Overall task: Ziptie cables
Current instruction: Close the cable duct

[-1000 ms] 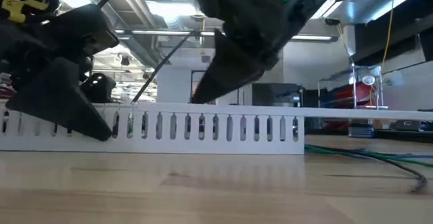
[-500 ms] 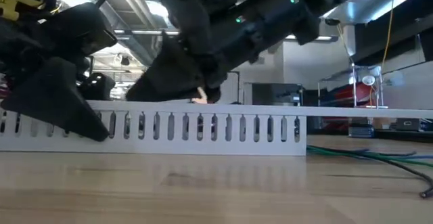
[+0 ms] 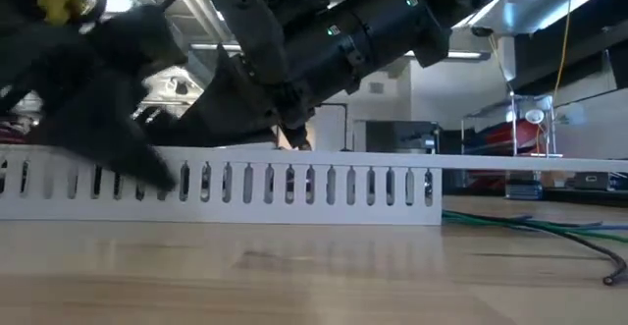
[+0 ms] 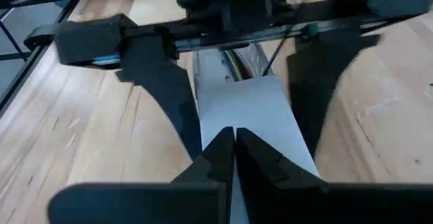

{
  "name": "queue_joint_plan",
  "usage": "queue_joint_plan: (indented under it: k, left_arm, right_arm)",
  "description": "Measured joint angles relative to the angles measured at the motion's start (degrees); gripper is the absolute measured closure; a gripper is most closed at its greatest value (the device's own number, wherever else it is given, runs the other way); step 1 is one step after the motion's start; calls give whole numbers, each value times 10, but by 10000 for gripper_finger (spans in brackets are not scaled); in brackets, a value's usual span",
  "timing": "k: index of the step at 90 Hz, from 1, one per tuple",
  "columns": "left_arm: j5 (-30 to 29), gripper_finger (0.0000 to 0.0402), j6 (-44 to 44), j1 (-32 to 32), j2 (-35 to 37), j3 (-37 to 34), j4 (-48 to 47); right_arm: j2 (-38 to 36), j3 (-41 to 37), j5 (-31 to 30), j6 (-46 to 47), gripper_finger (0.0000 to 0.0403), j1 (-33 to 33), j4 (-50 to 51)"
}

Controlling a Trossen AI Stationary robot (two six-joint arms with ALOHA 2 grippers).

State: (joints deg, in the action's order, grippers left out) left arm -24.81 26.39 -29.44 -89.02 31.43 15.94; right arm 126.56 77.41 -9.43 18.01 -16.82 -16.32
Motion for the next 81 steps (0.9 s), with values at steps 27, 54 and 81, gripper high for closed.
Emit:
queue_joint_plan:
  k: [27, 54, 81]
  left_arm:
    - [-10, 98, 107, -66, 134, 33, -264]
    - [-83, 98, 176, -142, 112, -38, -214]
    - [-115, 122, 156, -140, 68, -86, -71]
  right_arm:
    - [-7, 0, 1, -5, 398, 0, 13]
    - [-12, -1, 1, -18, 398, 0, 20]
    - [-20, -2, 1, -20, 398, 0, 23]
